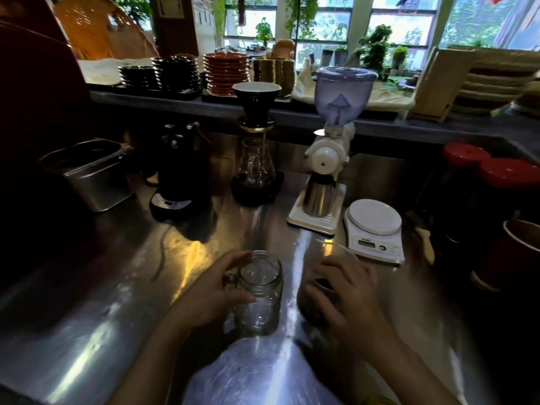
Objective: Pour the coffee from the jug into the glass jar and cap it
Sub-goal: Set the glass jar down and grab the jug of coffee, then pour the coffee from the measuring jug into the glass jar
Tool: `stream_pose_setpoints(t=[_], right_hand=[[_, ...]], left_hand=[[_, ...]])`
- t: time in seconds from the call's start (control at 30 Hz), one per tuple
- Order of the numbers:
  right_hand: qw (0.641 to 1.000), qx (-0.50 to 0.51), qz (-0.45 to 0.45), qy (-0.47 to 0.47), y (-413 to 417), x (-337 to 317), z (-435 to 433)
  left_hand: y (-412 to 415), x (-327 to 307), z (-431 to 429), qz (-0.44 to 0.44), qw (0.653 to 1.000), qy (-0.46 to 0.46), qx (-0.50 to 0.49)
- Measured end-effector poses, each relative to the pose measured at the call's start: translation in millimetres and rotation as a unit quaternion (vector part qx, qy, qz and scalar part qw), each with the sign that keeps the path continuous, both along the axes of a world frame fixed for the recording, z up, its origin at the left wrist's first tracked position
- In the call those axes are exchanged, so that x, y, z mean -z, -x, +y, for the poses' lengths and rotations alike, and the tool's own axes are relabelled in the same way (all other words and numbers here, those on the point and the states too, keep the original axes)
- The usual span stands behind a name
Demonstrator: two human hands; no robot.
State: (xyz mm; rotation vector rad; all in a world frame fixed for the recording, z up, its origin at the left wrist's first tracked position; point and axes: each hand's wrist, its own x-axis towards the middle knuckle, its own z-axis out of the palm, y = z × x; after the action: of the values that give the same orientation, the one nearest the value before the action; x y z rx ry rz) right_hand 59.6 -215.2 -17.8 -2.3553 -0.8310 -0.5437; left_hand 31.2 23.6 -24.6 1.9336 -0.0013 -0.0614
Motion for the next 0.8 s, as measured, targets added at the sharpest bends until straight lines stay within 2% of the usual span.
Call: stream_pose_setpoints(t=[0.1, 0.23, 0.43, 0.6, 0.8], right_hand=[[0.996, 0.069, -0.055, 0.006, 10.5, 5.7, -22.0], [0.988, 0.147, -0.006, -0.049, 14.3, 15.3, -38.2], [0.984, 0.151, 0.074, -0.05, 21.3, 29.5, -35.7], [0.975, 0.147, 0.141, -0.086, 16.5, 38.9, -33.9], [0.937, 0.154, 0.215, -0.227, 12.4, 32.7, -31.2]], left_hand=[[0.2, -0.3, -0.6, -0.004, 1.0, 0.003, 0.0], [0.3, 1.0, -2.6, -0.001, 1.0, 0.013, -0.008], [3.2, -2.2, -4.7, -0.01, 1.0, 0.02, -0.017], [4.5, -5.2, -5.5, -0.013, 1.0, 0.018, -0.015], [5.2, -1.0, -3.4, -0.007, 1.0, 0.013, -0.016]])
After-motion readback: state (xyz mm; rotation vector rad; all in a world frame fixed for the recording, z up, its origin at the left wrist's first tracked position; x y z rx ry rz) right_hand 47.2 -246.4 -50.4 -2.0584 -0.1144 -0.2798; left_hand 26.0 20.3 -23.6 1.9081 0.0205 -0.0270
